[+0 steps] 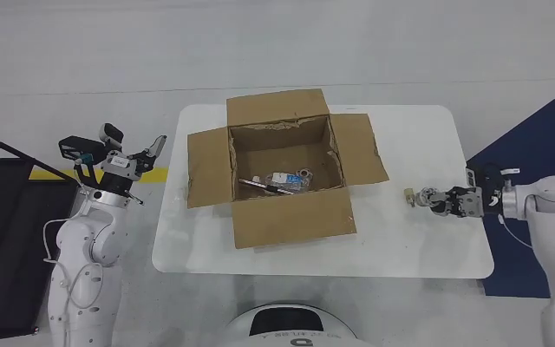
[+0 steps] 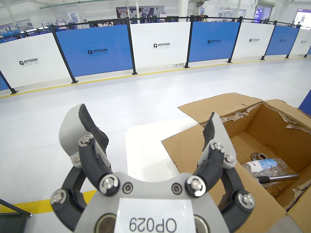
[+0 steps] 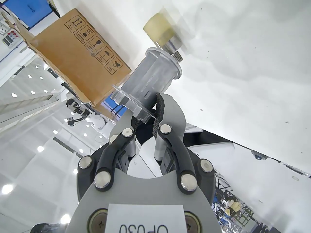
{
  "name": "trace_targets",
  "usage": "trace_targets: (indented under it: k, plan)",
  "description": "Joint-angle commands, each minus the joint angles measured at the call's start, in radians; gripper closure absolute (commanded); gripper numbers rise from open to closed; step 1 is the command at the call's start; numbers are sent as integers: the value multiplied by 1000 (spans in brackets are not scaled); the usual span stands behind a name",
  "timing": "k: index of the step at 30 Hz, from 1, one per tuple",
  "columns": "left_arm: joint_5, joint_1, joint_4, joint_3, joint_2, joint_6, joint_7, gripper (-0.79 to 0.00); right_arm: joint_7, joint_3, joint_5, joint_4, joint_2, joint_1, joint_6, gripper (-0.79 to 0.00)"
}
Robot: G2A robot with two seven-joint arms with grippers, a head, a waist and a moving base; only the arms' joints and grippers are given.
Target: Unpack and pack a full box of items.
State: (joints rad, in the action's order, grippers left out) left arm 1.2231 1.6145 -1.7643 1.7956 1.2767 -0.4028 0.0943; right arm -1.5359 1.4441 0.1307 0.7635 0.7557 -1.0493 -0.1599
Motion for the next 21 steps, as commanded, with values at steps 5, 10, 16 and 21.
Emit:
trace_targets:
  k: [5,10,16,21]
  plan:
    - [0,0,0,0,0,0,0,-785,0,-55,24,-82,-5,71,5,0]
    - [0,0,0,0,0,0,0,-785,0,-109,-7,-154,8,142,-16,0]
    - [0,0,0,0,0,0,0,-785,7,-163,-13,-241,31,207,0,0]
    - [0,0,0,0,0,0,0,-785,4,-193,-18,-310,49,257,16,0]
